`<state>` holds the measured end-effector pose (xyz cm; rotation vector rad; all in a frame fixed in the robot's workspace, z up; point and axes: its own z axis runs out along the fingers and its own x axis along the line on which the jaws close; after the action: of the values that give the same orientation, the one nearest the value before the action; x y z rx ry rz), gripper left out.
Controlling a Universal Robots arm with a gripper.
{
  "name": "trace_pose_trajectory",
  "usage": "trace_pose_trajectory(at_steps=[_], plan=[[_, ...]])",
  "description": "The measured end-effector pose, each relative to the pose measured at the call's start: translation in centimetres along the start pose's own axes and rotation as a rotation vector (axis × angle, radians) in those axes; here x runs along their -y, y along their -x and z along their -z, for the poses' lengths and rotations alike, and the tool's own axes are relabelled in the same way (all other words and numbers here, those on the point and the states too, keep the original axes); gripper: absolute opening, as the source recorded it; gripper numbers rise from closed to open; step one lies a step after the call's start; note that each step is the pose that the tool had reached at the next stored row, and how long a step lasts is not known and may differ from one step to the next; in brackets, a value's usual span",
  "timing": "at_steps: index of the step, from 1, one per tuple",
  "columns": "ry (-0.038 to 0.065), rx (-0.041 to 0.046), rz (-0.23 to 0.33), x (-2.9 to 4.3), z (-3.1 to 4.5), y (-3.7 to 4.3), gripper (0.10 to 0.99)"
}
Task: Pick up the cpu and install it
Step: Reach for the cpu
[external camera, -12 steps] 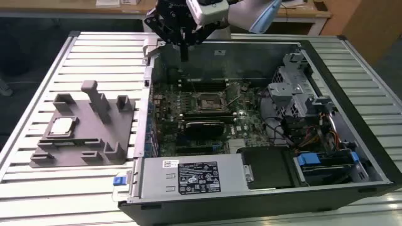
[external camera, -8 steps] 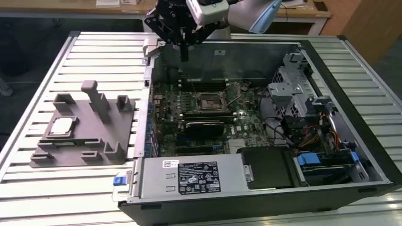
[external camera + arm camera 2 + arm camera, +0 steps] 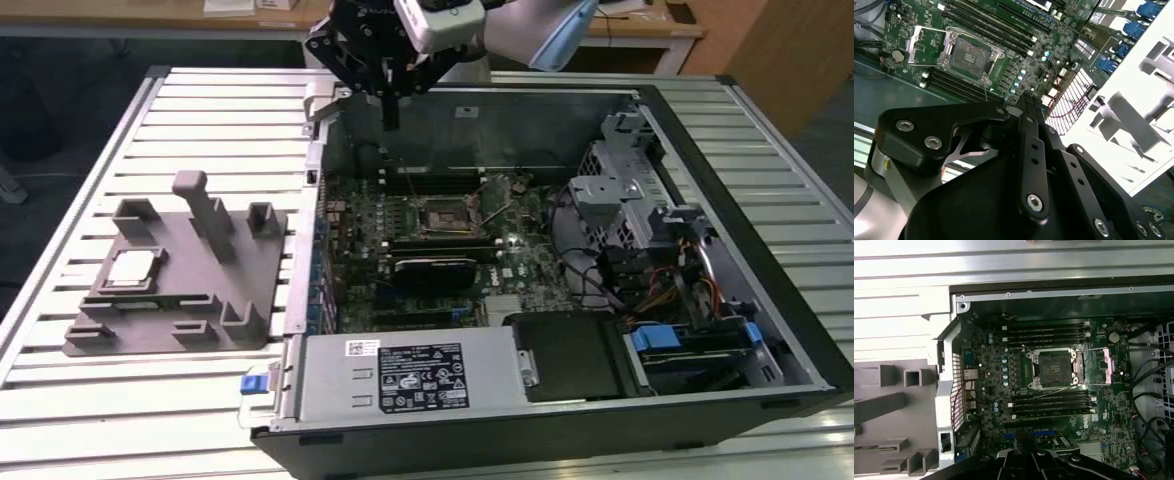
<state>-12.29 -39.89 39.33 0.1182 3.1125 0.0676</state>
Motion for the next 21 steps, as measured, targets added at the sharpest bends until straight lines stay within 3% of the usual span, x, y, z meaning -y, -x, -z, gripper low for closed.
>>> trace_pose_trajectory(at_steps=[11,21], plan=[[0.0,0.0,0.0,0.07,0.02,-0.88,0.106],[0.0,0.0,0.0,0.18,0.06,-2.38,0.106]])
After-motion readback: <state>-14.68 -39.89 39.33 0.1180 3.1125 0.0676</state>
